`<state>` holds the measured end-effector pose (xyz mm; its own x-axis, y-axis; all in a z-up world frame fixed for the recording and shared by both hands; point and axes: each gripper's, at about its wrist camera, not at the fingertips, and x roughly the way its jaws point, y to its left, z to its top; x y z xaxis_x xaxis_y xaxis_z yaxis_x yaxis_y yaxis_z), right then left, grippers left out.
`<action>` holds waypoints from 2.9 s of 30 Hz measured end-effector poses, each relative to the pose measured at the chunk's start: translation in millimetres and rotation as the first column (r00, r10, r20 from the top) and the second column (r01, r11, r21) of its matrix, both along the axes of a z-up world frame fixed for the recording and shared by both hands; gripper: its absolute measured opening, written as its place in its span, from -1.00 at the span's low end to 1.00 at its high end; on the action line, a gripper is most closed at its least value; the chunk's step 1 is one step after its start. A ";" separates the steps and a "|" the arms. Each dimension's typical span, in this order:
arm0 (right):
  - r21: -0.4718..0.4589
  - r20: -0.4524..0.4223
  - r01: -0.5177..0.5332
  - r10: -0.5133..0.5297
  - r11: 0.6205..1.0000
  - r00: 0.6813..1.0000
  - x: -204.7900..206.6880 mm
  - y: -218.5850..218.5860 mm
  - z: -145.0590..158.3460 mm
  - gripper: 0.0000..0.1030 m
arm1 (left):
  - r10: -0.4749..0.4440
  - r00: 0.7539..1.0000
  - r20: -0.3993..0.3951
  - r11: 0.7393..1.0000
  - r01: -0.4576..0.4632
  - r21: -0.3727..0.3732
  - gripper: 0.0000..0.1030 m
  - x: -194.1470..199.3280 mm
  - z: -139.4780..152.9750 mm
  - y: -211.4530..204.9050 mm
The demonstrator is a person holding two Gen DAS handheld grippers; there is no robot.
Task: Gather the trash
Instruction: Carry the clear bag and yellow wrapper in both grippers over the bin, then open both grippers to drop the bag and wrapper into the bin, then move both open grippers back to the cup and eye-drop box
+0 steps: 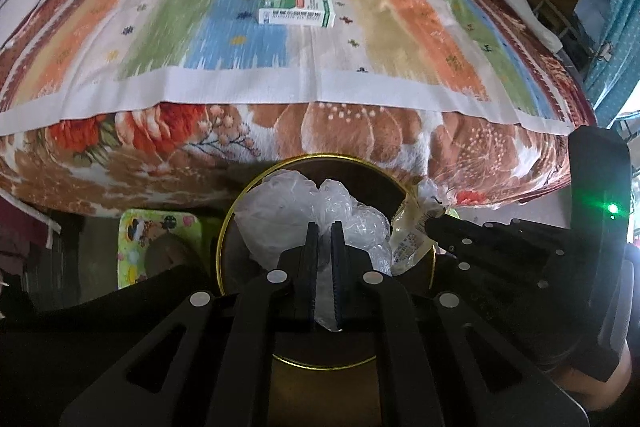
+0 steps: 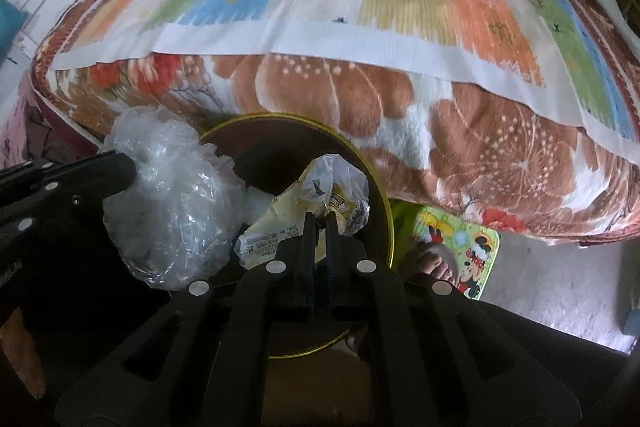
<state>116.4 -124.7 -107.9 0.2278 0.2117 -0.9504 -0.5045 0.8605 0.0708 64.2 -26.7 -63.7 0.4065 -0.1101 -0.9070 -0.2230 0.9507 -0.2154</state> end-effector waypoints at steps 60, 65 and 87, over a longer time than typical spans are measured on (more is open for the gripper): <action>0.155 0.351 0.018 -0.072 0.988 0.934 177.5 -5.6 108.2 0.83 | -0.471 0.875 0.116 0.851 0.415 0.323 0.89 134.8 26.5 24.7; 0.175 0.344 0.007 -0.067 0.985 0.937 198.0 -4.7 95.8 0.83 | -0.486 0.862 0.146 0.848 0.425 0.315 0.89 151.7 18.3 27.9; 0.097 0.352 -0.150 0.107 0.984 0.930 259.8 50.8 44.4 0.83 | -0.680 0.732 0.024 0.690 0.629 0.357 0.89 215.0 -17.7 42.6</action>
